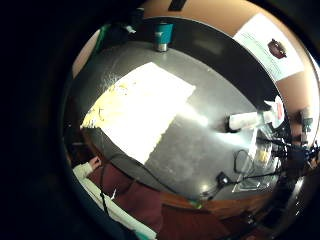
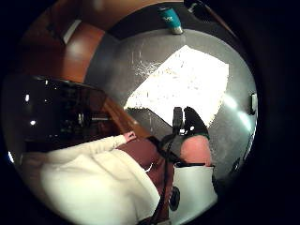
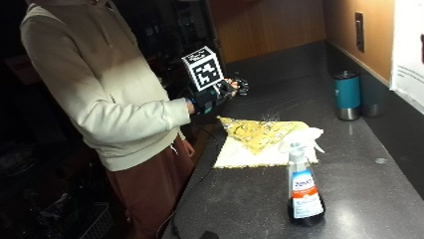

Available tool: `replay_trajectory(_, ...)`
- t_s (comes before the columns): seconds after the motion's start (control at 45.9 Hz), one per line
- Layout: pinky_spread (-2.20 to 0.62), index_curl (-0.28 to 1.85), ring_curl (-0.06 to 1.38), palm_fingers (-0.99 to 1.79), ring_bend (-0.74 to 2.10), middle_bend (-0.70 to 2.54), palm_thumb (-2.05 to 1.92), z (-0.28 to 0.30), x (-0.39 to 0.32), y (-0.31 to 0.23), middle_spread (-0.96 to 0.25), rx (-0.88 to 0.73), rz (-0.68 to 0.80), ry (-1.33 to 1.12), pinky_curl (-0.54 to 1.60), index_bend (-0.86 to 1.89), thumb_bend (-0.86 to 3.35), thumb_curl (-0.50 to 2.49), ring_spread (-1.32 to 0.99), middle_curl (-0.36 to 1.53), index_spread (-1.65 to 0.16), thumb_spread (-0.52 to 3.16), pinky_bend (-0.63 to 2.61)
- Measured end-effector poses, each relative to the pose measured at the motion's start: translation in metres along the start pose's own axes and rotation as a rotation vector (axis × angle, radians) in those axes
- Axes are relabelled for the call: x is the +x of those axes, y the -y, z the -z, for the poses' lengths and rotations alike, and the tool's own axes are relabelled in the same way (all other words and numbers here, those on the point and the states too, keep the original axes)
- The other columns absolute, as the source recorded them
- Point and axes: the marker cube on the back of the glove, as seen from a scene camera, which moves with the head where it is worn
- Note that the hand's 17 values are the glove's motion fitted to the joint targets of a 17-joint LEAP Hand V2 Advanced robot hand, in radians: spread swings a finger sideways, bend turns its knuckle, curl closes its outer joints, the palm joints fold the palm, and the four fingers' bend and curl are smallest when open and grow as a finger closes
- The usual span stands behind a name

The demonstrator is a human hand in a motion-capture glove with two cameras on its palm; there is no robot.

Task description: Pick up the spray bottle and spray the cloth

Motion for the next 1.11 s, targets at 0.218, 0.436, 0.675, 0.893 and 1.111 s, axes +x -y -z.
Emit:
replay_trajectory(0.218,0.19,0.30,0.29,0.45,0.34,0.19,0.88,0.012,0.026,-0.014,-0.04,0.122,-0.001,0.040,0.33,0.14,-0.03,0.48,-0.01,0.30,-0.37,0.95,0.28)
replay_trajectory(0.436,0.18,0.28,0.30,0.47,0.35,0.19,0.83,0.021,0.058,-0.033,-0.05,0.223,-0.055,0.070,0.34,0.13,-0.03,0.48,-0.03,0.32,-0.37,0.95,0.29)
replay_trajectory(0.675,0.16,0.26,0.31,0.49,0.36,0.21,0.79,0.027,0.099,-0.046,-0.06,0.204,-0.098,0.046,0.35,0.12,-0.03,0.48,-0.04,0.34,-0.36,0.95,0.29)
replay_trajectory(0.893,0.16,0.25,0.32,0.48,0.37,0.20,0.78,0.030,0.139,-0.064,-0.06,0.236,-0.178,0.056,0.35,0.12,-0.03,0.47,-0.04,0.35,-0.36,0.96,0.30)
replay_trajectory(1.111,0.16,0.22,0.33,0.46,0.38,0.22,0.76,0.032,0.184,-0.076,-0.05,0.325,-0.300,0.090,0.36,0.09,-0.03,0.46,-0.04,0.36,-0.36,0.96,0.33)
